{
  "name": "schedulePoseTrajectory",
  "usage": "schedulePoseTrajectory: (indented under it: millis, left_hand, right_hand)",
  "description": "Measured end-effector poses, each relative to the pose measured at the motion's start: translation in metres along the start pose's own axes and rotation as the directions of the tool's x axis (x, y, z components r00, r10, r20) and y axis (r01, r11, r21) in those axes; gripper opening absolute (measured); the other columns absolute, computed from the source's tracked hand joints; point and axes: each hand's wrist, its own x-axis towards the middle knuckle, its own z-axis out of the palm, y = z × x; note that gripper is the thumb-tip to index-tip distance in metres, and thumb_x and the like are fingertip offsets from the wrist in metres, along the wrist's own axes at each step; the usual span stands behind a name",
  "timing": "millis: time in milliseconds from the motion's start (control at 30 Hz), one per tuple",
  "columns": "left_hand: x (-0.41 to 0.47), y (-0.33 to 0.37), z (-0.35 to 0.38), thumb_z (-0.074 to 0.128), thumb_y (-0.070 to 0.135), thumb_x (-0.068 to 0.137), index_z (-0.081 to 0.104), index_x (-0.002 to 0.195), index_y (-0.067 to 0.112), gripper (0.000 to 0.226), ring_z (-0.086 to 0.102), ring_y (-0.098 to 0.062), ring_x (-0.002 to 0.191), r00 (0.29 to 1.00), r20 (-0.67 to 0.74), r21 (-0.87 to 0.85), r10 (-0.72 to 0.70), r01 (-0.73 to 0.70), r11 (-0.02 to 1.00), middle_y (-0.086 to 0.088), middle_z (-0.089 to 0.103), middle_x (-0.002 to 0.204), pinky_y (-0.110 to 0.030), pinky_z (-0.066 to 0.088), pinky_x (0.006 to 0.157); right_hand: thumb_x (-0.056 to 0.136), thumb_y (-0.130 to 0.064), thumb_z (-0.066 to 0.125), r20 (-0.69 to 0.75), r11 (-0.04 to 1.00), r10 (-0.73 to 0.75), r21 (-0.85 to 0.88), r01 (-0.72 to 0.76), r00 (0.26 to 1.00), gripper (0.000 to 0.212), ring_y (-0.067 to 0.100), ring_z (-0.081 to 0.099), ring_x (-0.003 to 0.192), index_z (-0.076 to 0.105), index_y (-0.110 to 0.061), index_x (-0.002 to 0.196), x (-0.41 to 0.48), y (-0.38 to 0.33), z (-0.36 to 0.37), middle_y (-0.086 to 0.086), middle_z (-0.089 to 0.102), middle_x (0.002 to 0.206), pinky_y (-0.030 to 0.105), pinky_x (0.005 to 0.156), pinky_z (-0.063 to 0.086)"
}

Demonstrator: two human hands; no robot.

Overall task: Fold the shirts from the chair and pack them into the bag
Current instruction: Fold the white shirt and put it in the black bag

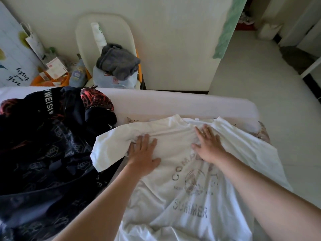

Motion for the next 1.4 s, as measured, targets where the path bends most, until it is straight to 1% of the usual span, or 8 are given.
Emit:
schedulePoseTrajectory:
  millis: [167,300,433,633,867,1100,1267,1400]
  left_hand:
    - [-0.026,0.004,-0.001,0.044,0.040,0.096,0.026,0.153,0.025,0.062,0.015,-0.029,0.148,0.951,-0.304,-0.090,0.060,-0.091,0.992,-0.005,0.013,0.163,-0.049,0.015,0.119]
    - [-0.085,0.010,0.019,0.050,0.021,0.085,0.059,0.111,0.018,0.028,0.051,-0.025,0.100,0.766,-0.605,-0.088,0.215,-0.333,0.939,0.000,0.051,0.116,-0.039,0.044,0.087]
    - [-0.140,-0.011,0.077,0.054,0.049,0.075,0.046,0.132,0.020,0.064,0.048,-0.028,0.127,0.923,-0.335,-0.080,0.191,-0.230,0.970,-0.002,0.042,0.138,-0.042,0.037,0.108]
    - [-0.198,-0.058,0.103,0.042,0.079,0.074,-0.006,0.157,0.028,0.108,-0.026,-0.017,0.147,0.997,-0.077,-0.056,0.016,-0.021,0.998,-0.001,-0.024,0.161,-0.037,-0.018,0.117]
    - [-0.232,0.020,0.084,0.054,0.054,0.080,0.061,0.102,0.029,0.034,0.052,-0.015,0.108,0.845,-0.467,-0.137,0.260,-0.360,0.923,0.010,0.053,0.111,-0.036,0.047,0.092]
    - [-0.257,0.054,0.120,0.063,0.074,0.057,0.048,0.131,0.032,0.087,0.038,-0.020,0.123,0.940,-0.157,-0.049,0.304,-0.315,0.948,0.006,0.043,0.132,-0.039,0.038,0.102]
    - [-0.260,0.052,0.104,0.059,0.007,0.083,0.056,0.128,0.028,0.049,0.052,-0.018,0.113,0.969,0.002,-0.299,0.247,-0.235,0.925,0.004,0.053,0.118,-0.029,0.045,0.091]
    - [-0.247,0.064,0.059,0.053,0.017,0.081,0.057,0.097,0.029,0.021,0.053,-0.016,0.089,0.916,0.285,-0.212,0.283,-0.228,0.950,0.006,0.055,0.098,-0.026,0.038,0.068]
  right_hand:
    - [0.102,-0.045,0.033,-0.195,0.981,-0.195,-0.048,0.189,0.961,0.062,0.026,-0.007,0.153,0.013,-0.026,0.158,-0.051,-0.029,0.026,0.008,-0.010,0.166,0.048,0.123,0.002]
    - [0.096,-0.043,0.034,-0.225,0.944,-0.330,-0.088,0.318,0.917,0.057,0.034,0.031,0.145,0.041,-0.021,0.147,-0.109,-0.059,0.063,0.015,0.028,0.159,0.052,0.113,0.035]
    - [0.083,-0.058,0.035,-0.106,0.949,-0.302,-0.128,0.288,0.947,0.076,0.033,0.028,0.145,0.034,-0.023,0.151,-0.151,-0.076,0.098,0.011,0.023,0.161,0.051,0.112,0.033]
    - [0.070,-0.079,0.016,0.014,0.937,-0.293,-0.195,0.290,0.956,0.104,0.025,-0.015,0.152,0.000,-0.026,0.159,-0.190,-0.056,0.113,0.006,-0.013,0.166,0.047,0.123,-0.005]
    - [0.080,-0.062,0.051,-0.286,0.929,-0.371,-0.124,0.350,0.884,0.060,0.030,0.053,0.116,0.053,-0.021,0.124,-0.260,-0.010,0.109,0.003,0.047,0.126,0.041,0.094,0.047]
    - [0.069,-0.068,0.060,-0.027,0.942,-0.318,-0.126,0.312,0.948,0.070,0.019,0.041,0.127,0.060,-0.029,0.128,-0.313,0.028,0.125,-0.005,0.041,0.139,0.033,0.106,0.034]
    - [0.087,-0.033,0.067,-0.136,0.965,-0.247,0.054,0.256,0.960,0.017,0.019,0.063,0.097,0.067,-0.019,0.097,-0.316,0.028,0.116,-0.004,0.067,0.101,0.030,0.079,0.048]
    - [0.091,-0.038,0.055,-0.021,0.975,-0.118,0.188,0.120,0.993,0.016,0.021,0.060,0.078,0.054,-0.022,0.089,-0.315,0.029,0.085,-0.003,0.063,0.081,0.036,0.069,0.046]
